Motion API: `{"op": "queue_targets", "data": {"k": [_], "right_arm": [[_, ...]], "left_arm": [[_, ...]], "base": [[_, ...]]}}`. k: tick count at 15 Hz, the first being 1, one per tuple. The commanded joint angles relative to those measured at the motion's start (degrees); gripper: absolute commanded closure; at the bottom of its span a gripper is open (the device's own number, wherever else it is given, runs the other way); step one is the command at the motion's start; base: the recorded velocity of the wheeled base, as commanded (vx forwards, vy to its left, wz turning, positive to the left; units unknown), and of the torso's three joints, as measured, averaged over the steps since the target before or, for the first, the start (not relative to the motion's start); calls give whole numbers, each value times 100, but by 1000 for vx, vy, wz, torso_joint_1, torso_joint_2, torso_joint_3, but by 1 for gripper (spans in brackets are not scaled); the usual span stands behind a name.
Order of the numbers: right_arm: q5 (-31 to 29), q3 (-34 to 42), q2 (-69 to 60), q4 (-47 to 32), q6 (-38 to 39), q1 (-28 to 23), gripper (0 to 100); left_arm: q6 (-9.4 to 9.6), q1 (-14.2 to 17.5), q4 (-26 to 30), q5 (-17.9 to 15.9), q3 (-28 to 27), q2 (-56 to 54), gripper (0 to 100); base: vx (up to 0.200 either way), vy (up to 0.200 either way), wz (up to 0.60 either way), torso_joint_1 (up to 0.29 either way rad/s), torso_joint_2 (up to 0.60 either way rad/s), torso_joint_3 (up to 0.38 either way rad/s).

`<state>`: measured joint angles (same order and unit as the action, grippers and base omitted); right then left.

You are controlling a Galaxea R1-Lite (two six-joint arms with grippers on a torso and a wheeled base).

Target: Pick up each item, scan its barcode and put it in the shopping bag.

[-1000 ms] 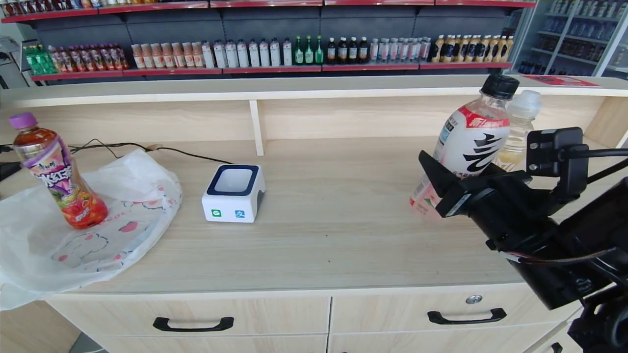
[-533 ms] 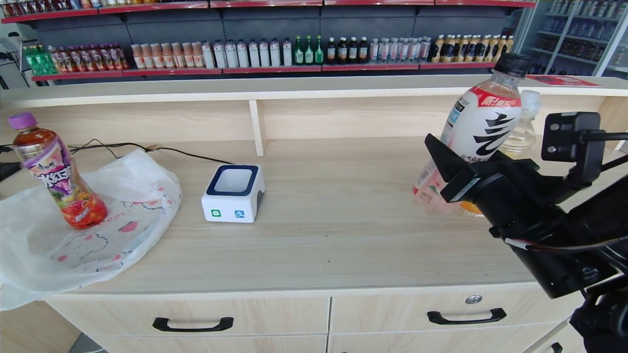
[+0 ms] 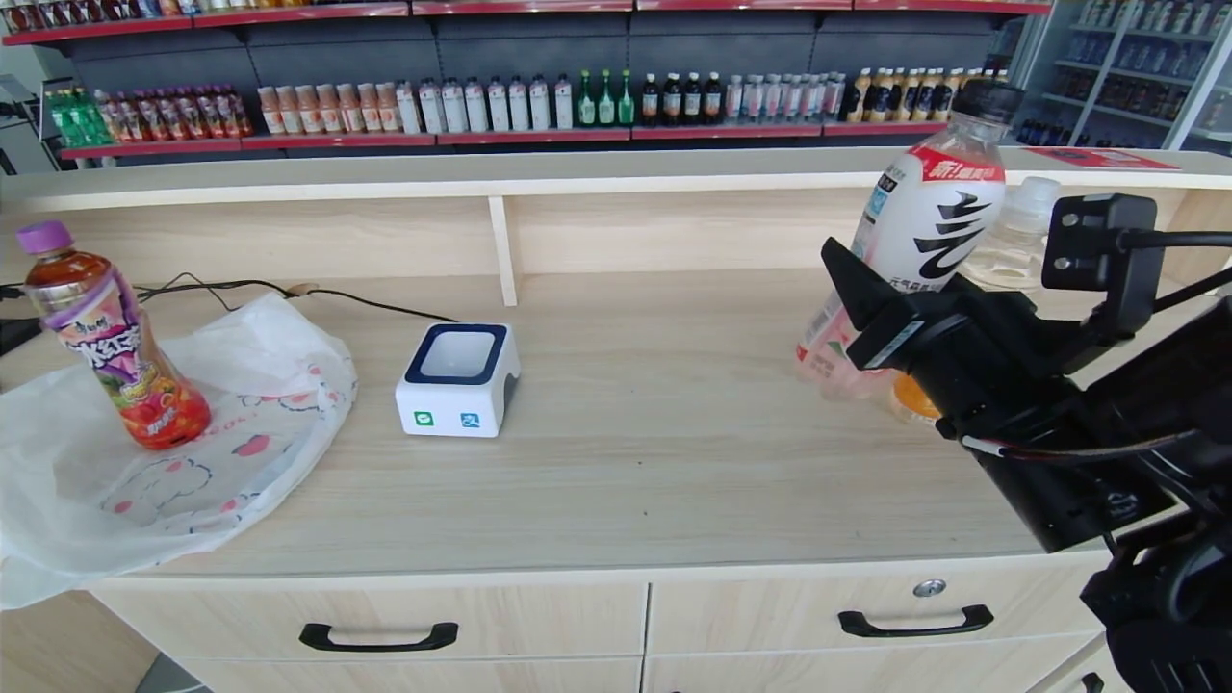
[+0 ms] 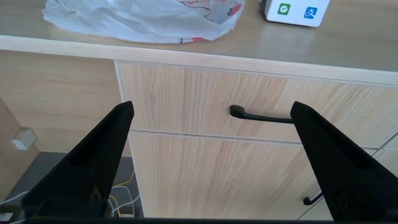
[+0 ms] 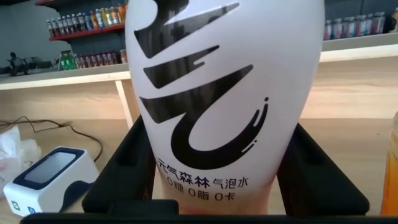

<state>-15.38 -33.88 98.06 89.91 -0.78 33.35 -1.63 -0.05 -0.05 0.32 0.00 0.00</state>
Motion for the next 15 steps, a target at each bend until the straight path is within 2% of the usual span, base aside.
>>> {"op": "queue_targets", "data": {"k": [1, 15], "right_arm": [[0, 57, 11, 9, -10, 101, 100], [0, 127, -112, 9, 87, 110, 100]], "left_arm": [[-4, -4, -4, 3, 0, 0, 0], [-21, -4, -13, 3, 0, 9, 0]], "base": [[0, 0, 0, 0, 0, 0], [0, 200, 0, 4, 3, 3]]}}
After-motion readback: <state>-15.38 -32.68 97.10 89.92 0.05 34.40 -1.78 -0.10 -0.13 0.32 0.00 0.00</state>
